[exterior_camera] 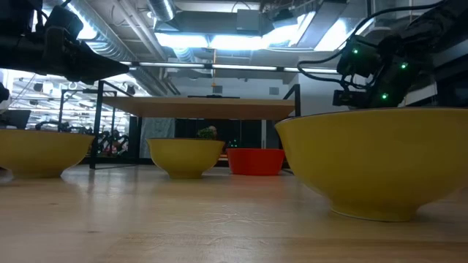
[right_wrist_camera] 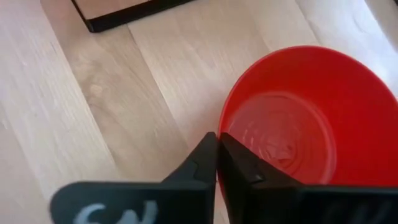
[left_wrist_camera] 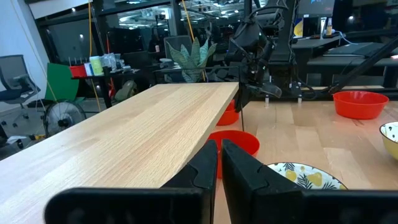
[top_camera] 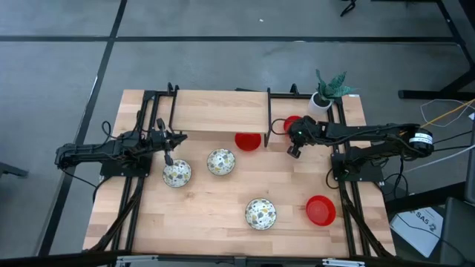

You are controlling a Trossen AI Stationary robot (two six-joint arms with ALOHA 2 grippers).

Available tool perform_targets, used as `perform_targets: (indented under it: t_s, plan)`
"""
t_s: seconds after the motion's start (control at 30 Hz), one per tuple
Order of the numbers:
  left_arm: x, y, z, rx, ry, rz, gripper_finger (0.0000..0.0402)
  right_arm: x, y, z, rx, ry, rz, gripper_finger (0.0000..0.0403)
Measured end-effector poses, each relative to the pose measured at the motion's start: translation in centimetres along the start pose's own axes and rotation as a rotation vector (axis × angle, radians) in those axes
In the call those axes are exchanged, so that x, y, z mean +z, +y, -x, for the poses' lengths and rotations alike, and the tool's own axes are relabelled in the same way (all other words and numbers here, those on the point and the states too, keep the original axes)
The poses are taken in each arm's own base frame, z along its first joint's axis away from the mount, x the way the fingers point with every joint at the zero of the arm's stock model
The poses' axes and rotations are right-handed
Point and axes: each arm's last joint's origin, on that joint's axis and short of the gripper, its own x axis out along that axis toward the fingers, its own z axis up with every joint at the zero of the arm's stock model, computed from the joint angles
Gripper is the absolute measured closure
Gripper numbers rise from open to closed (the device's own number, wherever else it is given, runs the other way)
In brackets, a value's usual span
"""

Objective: Pick & Place Mini bowls
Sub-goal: Put the top right red bowl on the shelf

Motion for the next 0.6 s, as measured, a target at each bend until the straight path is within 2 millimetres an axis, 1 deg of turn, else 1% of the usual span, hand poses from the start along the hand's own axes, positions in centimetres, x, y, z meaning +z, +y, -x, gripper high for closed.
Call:
perform_targets:
  t_s: [0.1,0.23,0.43,0.6]
  plan:
    - [0.00,0.00,0.00,0.000,0.000,0.000,0.0382,-0.01,0.02,0.00,0.006,0.002,-0.026,0.0384]
    - [0.00,0.00,0.00,0.000,0.000,0.000,0.0382,0.03,0.11,0.02,0.040,0.000,-0.048,0.0396]
    - [0.00,0.00,0.00,0.000,0.000,0.000,0.0384,0.04,0.14,0.03,0.052,0.001,-0.080,0.0393]
    - [0.00,0.00,0.00,0.000,0.000,0.000,0.0386,0.09,0.37,0.09,0.112,0.005,-0.122,0.0393]
